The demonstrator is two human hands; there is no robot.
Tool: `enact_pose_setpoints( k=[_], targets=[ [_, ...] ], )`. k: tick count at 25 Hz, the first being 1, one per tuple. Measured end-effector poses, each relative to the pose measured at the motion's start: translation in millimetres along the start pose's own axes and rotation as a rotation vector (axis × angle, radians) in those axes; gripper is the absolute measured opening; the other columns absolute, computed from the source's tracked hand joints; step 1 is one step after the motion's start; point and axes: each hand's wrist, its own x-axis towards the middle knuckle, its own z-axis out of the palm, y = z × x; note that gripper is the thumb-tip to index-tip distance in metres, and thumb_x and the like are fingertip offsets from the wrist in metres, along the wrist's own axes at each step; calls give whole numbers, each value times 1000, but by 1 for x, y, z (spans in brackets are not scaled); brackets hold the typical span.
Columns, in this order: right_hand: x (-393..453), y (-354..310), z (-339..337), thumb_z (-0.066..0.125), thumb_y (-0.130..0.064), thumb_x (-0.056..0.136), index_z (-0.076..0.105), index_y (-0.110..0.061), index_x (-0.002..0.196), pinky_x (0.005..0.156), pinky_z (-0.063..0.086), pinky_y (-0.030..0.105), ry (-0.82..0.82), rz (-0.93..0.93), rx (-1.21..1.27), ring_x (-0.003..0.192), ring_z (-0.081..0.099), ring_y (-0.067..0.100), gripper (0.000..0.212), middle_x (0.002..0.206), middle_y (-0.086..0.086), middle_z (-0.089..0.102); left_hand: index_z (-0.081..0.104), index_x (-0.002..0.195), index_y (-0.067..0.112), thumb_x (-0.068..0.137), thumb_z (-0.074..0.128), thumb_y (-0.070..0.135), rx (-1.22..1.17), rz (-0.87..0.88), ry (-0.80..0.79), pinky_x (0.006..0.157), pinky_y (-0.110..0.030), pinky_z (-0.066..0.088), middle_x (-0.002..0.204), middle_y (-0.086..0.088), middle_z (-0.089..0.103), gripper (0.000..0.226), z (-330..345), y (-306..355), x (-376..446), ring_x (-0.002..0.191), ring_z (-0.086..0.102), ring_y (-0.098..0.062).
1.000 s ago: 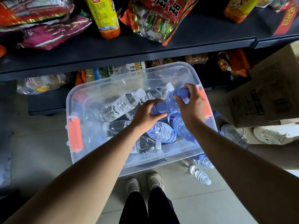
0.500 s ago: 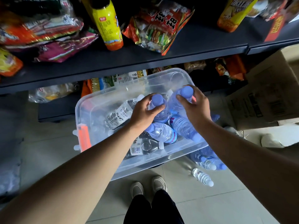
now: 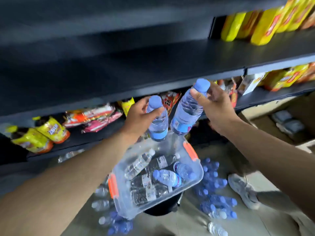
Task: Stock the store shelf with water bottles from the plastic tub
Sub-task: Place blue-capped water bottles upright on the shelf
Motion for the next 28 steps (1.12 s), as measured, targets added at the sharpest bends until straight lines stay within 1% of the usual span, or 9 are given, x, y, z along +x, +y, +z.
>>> enact_pose_setpoints(
  k=[2, 5, 10, 14, 17, 21, 24, 26, 28],
  targets=[
    [5, -75, -5, 68, -22, 86, 62, -27, 86, 75, 47, 27, -17, -100, -3, 79, 55, 10, 7, 82, -6, 62, 63, 90, 30, 69, 74, 19, -32, 80, 7, 78, -14, 50, 87, 14, 67, 26, -11, 70, 0, 75, 61, 5],
    [7, -188, -16, 65, -20, 89, 63, -24, 89, 74, 49, 28, -71, -225, 10, 79, 59, 11, 4, 83, -4, 64, 63, 88, 28, 79, 73, 11, -15, 204, -28, 81, -17, 49, 86, 12, 67, 22, -30, 178, -8, 75, 61, 3],
    [11, -331, -25, 59, -17, 92, 60, -19, 84, 67, 49, 26, -71, -310, 88, 72, 58, 17, 9, 76, 0, 62, 64, 86, 24, 82, 70, 14, -19, 289, -16, 84, -30, 49, 87, 1, 65, 12, -58, 329, -20, 81, 60, -14],
    [31, -400, -24, 59, -20, 93, 57, -19, 88, 48, 46, 14, -28, -358, 125, 62, 53, 11, 5, 77, 0, 57, 64, 112, 15, 86, 67, 18, -8, 340, 14, 60, -17, 48, 85, 5, 63, 26, -71, 408, -16, 66, 57, -5],
    [64, -416, -19, 61, -20, 92, 56, -14, 85, 49, 49, 18, 13, -345, 177, 61, 54, 12, 10, 77, 3, 55, 65, 115, 15, 85, 68, 22, 1, 319, 58, 55, -18, 44, 82, 7, 61, 31, -72, 431, 6, 60, 52, -5],
    [139, -400, -13, 66, -20, 88, 60, -12, 91, 70, 52, 29, 28, -305, 192, 74, 57, 18, 11, 82, 6, 59, 63, 116, 14, 86, 67, 21, 1, 260, 76, 54, -19, 41, 80, 9, 60, 31, -66, 426, 71, 62, 52, -5],
    [199, -371, -8, 65, -20, 89, 60, -12, 90, 63, 52, 24, -7, -249, 179, 66, 59, 14, 9, 77, 3, 61, 63, 115, 14, 87, 66, 20, -13, 195, 111, 53, -17, 39, 81, 9, 60, 29, -60, 403, 133, 63, 52, -5],
    [249, -343, -4, 66, -19, 88, 61, -15, 86, 63, 52, 24, -19, -214, 143, 65, 59, 13, 7, 75, 2, 61, 63, 113, 13, 85, 69, 20, -12, 143, 170, 56, -19, 42, 89, 4, 64, 30, -52, 381, 184, 68, 57, -9],
    [299, -310, 0, 68, -19, 86, 63, -15, 88, 64, 51, 22, -14, -190, 83, 66, 58, 11, 7, 78, 1, 62, 64, 112, 10, 82, 72, 20, -12, 106, 256, 69, -25, 51, 98, -2, 66, 33, -41, 358, 235, 81, 63, -15]
  ],
)
